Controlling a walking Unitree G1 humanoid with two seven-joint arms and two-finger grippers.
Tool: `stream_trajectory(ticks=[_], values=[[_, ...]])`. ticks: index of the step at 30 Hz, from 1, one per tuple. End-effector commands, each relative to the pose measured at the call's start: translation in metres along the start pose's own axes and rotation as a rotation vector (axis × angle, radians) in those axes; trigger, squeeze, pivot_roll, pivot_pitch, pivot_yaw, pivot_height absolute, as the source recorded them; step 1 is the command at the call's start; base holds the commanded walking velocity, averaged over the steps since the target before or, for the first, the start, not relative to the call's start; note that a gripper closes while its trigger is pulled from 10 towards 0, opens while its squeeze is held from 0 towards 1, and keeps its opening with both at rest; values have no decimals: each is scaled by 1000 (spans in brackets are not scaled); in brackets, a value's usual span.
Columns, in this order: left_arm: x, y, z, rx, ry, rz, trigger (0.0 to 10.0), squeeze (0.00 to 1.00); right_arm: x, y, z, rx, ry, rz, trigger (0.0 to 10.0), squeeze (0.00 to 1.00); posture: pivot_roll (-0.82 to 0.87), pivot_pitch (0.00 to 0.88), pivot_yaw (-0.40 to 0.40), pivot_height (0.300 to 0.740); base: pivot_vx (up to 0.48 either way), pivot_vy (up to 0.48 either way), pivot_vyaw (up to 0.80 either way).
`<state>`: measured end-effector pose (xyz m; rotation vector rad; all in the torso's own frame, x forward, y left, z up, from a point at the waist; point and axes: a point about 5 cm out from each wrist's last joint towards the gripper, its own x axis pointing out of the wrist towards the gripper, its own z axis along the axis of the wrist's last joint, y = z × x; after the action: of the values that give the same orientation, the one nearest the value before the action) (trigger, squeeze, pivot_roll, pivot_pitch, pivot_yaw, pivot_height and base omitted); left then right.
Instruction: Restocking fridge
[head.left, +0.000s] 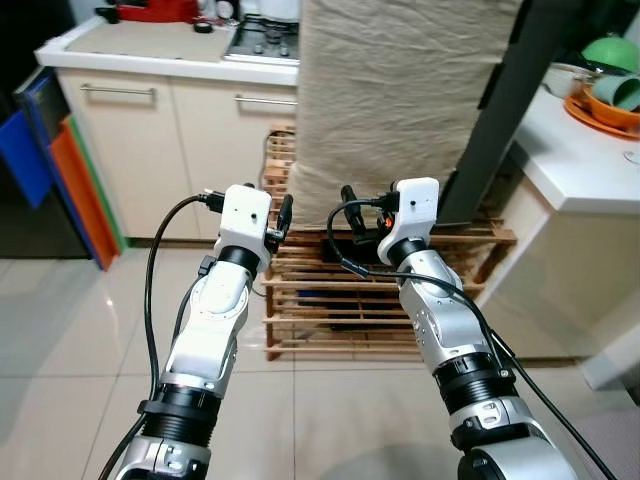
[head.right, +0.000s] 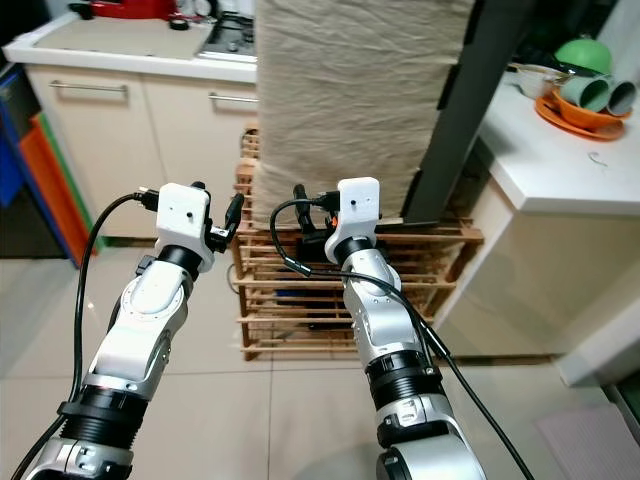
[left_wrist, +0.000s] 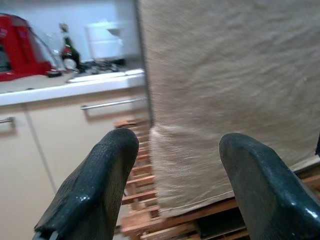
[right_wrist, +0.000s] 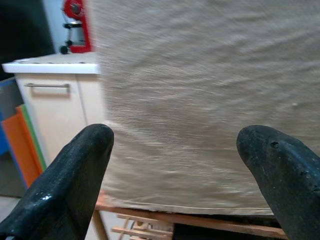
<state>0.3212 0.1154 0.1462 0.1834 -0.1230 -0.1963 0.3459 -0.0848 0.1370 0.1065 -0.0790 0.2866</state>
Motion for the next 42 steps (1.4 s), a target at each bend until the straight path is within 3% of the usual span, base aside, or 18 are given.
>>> stream_trajectory(ticks=[1,9,19,27,42], values=[[4,-2,3,6,1,-5,10000,0,2,-2,6,-7,-11,-5,10000,0,45,0,-56,740,480,0,0],[5,-3,5,-16,-11,-12,10000,0,-5,-14,-1,9,9,-43,10000,0,44,0,-54,740,480,0,0],[5,-3,5,-19,-14,-11,10000,0,-4,-13,-2,12,14,-42,10000,0,52,0,-54,740,480,0,0],[6,2,4,0,-1,38,10000,0,-5,-13,-4,4,25,-29,10000,0,56,0,-58,740,0,0,0],[3,-2,-1,-24,29,33,10000,0,-13,-15,-10,-11,46,-39,10000,0,45,0,-52,740,-37,0,-233]])
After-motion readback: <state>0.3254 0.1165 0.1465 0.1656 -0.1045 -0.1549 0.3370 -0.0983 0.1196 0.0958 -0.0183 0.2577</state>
